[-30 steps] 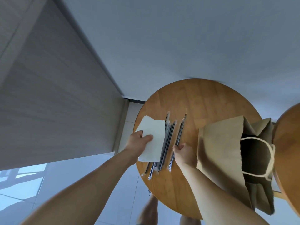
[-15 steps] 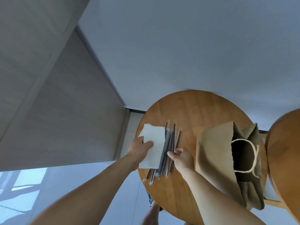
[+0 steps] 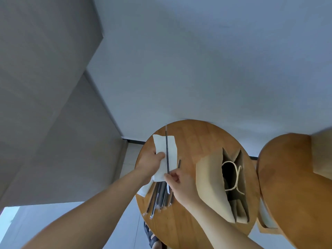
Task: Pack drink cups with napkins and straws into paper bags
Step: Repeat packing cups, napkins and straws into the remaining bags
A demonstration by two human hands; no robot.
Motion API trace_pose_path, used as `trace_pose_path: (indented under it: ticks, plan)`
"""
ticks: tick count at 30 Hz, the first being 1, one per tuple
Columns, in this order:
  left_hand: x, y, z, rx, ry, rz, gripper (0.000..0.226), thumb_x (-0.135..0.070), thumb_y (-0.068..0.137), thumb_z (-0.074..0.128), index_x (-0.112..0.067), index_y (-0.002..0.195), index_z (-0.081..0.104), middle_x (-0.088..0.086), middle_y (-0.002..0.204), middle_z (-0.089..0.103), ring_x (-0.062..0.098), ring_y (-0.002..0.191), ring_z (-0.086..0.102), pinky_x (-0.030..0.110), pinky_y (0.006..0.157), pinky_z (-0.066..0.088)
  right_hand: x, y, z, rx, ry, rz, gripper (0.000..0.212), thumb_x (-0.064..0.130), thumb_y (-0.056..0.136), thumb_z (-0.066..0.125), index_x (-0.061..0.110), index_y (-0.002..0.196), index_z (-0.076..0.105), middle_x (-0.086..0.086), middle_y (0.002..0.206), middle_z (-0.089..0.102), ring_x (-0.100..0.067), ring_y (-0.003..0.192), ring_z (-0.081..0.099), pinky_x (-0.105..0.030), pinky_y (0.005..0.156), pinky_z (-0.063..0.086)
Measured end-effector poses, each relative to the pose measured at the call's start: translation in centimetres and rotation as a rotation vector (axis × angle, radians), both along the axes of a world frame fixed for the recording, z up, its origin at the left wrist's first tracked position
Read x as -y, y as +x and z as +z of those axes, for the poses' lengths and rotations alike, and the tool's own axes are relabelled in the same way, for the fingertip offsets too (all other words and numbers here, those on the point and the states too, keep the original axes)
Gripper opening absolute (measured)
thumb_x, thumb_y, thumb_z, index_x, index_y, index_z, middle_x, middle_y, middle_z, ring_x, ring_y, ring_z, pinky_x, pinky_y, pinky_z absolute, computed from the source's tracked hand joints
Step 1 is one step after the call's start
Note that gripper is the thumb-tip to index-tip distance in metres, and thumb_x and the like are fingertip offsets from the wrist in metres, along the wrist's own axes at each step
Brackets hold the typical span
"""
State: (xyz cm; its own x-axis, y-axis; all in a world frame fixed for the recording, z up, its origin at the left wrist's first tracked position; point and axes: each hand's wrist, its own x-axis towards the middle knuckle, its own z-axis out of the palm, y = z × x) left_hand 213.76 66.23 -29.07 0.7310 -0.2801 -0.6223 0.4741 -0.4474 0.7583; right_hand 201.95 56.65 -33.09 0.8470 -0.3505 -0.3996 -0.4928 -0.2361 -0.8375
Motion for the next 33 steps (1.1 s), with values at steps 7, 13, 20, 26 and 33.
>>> trace_pose_path:
  ticks: [7, 13, 20, 26, 33]
  plan:
    - [0.3, -0.5, 3.4, 0.065, -0.136, -0.031, 0.014, -0.036, 0.087, 0.070, -0.029, 0.100, 0.071, -0.005, 0.097, 0.075, 0.021, 0.092, 0.071, 0.048, 0.088, 0.057, 1.0, -0.2, 5.3, 0.007, 0.020, 0.015, 0.017, 0.033, 0.088, 0.067, 0.024, 0.074, 0.062, 0.021, 0.056, 0.057, 0.005, 0.056, 0.053, -0.008, 0.056, 0.039]
    - [0.9, -0.1, 6.6, 0.168, -0.223, -0.036, 0.009, -0.026, 0.089, 0.067, -0.026, 0.098, 0.071, -0.006, 0.094, 0.076, 0.021, 0.091, 0.071, 0.049, 0.087, 0.057, 2.3, -0.6, 9.3, 0.075, -0.090, -0.086, 0.038, 0.063, 0.074, 0.066, 0.031, 0.094, 0.059, 0.013, 0.091, 0.065, 0.000, 0.085, 0.062, -0.013, 0.070, 0.047]
    - [2.7, -0.4, 11.9, 0.070, -0.494, -0.188, 0.017, -0.018, 0.089, 0.071, -0.011, 0.105, 0.072, 0.008, 0.097, 0.076, 0.027, 0.086, 0.074, 0.031, 0.064, 0.058, 6.8, 0.3, 15.1, 0.225, 0.063, -0.176, 0.037, 0.036, 0.078, 0.081, 0.027, 0.110, 0.065, 0.011, 0.102, 0.072, -0.005, 0.095, 0.068, -0.022, 0.077, 0.054]
    - [5.4, -2.5, 13.8, -0.035, -0.607, -0.323, 0.017, -0.014, 0.091, 0.067, -0.005, 0.104, 0.073, 0.017, 0.101, 0.074, 0.033, 0.088, 0.072, 0.036, 0.069, 0.058, 9.0, -1.6, 17.5, 0.296, 0.138, -0.174, 0.031, 0.018, 0.073, 0.085, 0.022, 0.100, 0.071, 0.003, 0.093, 0.076, -0.014, 0.085, 0.073, -0.021, 0.064, 0.054]
    - [9.2, -4.4, 14.8, 0.046, -0.559, -0.379, 0.019, -0.014, 0.090, 0.069, -0.003, 0.105, 0.072, 0.016, 0.100, 0.074, 0.031, 0.089, 0.072, 0.039, 0.076, 0.058, 12.9, -4.3, 18.1, 0.300, 0.233, -0.189, 0.018, 0.009, 0.074, 0.084, 0.023, 0.083, 0.077, -0.004, 0.088, 0.076, -0.022, 0.083, 0.074, -0.026, 0.064, 0.056]
